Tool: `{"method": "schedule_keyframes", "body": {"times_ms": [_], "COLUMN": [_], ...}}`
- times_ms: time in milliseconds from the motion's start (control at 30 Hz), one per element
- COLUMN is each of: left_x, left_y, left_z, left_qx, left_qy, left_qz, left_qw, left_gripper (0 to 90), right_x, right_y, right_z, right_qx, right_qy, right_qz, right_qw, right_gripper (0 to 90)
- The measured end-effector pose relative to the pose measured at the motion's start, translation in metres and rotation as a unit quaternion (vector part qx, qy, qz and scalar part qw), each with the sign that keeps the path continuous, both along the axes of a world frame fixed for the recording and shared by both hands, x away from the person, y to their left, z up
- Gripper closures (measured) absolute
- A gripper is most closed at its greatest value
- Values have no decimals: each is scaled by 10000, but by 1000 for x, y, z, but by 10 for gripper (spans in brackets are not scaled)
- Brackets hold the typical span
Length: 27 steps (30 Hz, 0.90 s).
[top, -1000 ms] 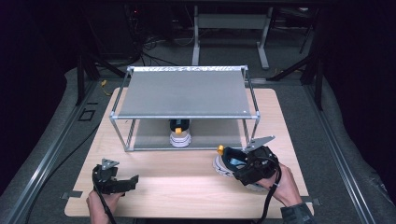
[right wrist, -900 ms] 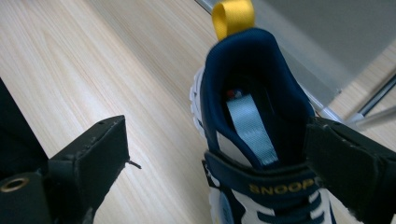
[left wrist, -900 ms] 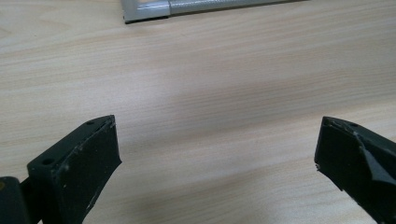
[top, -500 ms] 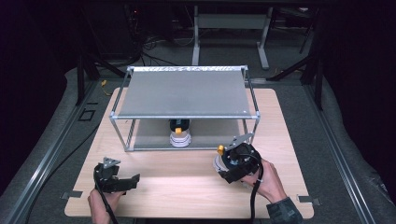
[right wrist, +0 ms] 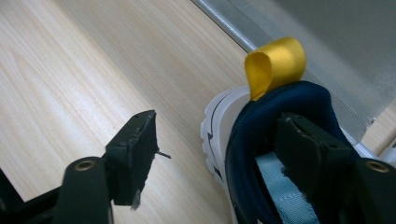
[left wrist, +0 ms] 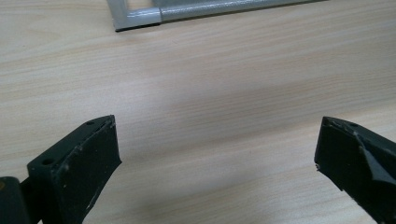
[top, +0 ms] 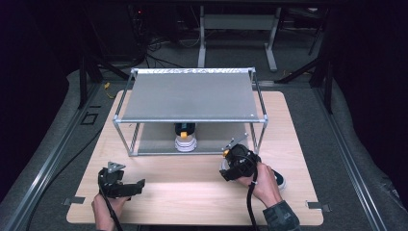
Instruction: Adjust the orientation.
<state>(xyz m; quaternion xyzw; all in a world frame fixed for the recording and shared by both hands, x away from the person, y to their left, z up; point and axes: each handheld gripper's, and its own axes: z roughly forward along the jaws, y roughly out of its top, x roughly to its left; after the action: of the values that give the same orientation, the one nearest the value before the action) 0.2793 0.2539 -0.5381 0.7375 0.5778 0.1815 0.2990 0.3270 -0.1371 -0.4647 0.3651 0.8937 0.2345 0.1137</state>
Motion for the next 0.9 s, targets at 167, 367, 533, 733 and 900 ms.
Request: {"method": "schedule_keyframes", "body": {"times_ms": [167,367,533,733,900], "left_x": [2,3,3,2,1], "left_y": [-4,-7,-5,-4,-3], "left_z": [-1,-4,-4,-6,-6], "left_qx": [26,46,61,27,25], "left_qy": [6,38,57,55,74], "left_qz": [-30,-49,-70,-50,-48], "left_qw": [10000,10000,9999,10000,10000], "left_gripper": [0,1,0,0,0], "right_x": [2,4,2,-8,-20], "right_y": [-3,-4,-6,1,11], "right_z": [-2,-8,-7,-7,-6], "right_qx": [49,-105,-23,-14,40], "right_qy": [20,4,-51,-22,81], "right_qz": [-125,-410,-400,-109,339], "right_qw": [9999,9991,9992,9999,9994], "right_gripper": [446,642,749,767,769]}}
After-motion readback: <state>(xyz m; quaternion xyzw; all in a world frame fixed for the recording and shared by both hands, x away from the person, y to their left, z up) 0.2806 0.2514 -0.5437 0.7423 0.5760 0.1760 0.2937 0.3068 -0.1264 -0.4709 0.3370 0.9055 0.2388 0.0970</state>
